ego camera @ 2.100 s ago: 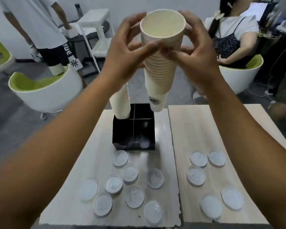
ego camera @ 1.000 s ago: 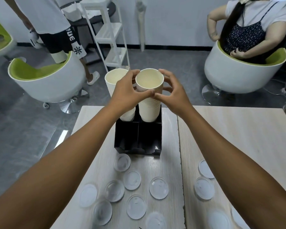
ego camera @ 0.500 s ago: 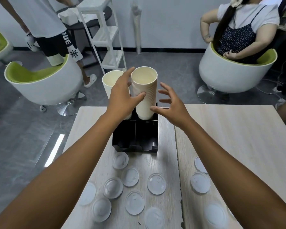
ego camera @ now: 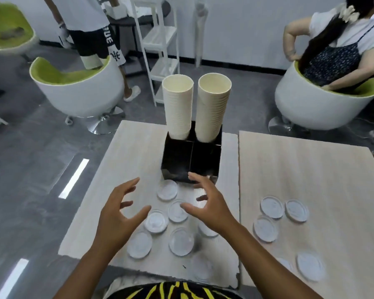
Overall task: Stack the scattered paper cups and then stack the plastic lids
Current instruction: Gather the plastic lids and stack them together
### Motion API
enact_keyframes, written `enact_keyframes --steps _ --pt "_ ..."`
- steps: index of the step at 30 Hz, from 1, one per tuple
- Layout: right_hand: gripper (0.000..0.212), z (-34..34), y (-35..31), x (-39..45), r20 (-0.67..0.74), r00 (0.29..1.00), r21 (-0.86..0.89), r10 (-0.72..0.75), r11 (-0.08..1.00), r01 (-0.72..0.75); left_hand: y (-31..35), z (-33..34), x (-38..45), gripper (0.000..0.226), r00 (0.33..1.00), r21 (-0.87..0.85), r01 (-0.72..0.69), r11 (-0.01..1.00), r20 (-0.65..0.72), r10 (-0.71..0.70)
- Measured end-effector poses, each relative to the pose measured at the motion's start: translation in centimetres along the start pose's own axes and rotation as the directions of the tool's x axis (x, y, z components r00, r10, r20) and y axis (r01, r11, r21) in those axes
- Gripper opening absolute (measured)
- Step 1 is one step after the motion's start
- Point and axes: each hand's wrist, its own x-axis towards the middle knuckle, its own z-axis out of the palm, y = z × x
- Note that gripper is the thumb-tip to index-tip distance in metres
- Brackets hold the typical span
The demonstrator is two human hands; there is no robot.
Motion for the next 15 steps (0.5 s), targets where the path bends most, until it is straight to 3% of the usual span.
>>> enact_keyframes --steps 7,10,15 --pt "0.073 9.1 -0.6 -1.6 0.17 0.985 -0.034 0.033 0.999 -0.027 -7.8 -5.5 -6.3 0.073 0.972 0.0 0.224 0.975 -0.078 -0.223" --pt "0.071 12.1 -0.4 -1.8 0.189 0.979 -0.039 0.079 0.997 -0.073 -10.7 -6.8 -7.3 0.074 0.964 -0.002 0.264 0.964 -0.004 -0.264" --pt "0.063 16.1 1.5 -2.9 0.085 0.983 -0.108 0.16 0.983 -0.151 -15.5 -7.0 -7.5 0.075 0.945 -0.007 0.302 0.953 0.13 -0.299"
